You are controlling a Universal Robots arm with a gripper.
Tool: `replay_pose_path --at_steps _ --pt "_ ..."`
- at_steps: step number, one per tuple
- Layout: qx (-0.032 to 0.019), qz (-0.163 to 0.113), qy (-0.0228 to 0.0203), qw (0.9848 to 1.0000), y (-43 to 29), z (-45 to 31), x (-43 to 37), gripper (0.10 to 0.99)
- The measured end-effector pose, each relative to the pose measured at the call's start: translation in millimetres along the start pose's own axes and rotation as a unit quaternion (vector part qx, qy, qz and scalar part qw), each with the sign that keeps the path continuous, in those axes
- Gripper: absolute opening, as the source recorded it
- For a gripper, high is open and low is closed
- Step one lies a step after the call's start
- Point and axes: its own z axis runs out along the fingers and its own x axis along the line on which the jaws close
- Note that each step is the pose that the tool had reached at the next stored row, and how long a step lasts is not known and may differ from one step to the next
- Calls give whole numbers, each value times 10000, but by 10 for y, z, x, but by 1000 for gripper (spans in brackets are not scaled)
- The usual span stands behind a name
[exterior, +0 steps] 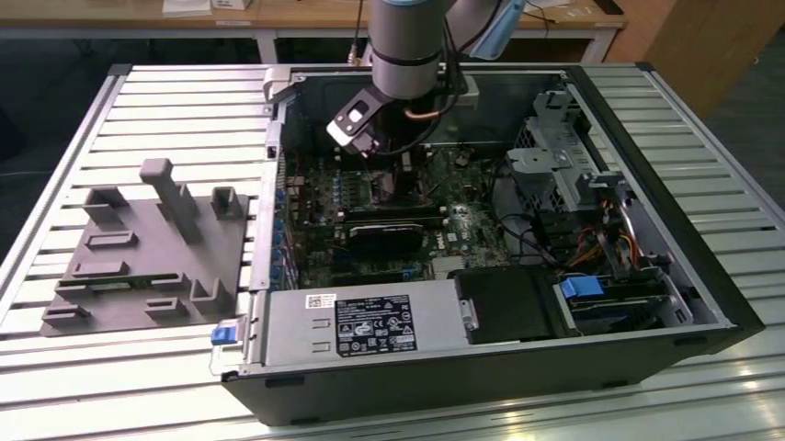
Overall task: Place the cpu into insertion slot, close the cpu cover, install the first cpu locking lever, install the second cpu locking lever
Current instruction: 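Place the cpu into insertion slot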
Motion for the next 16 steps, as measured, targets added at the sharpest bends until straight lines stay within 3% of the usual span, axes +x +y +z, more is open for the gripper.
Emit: replay_pose_path --at_steps 16 --pt "1 69 26 10000 -4 68 14 541"
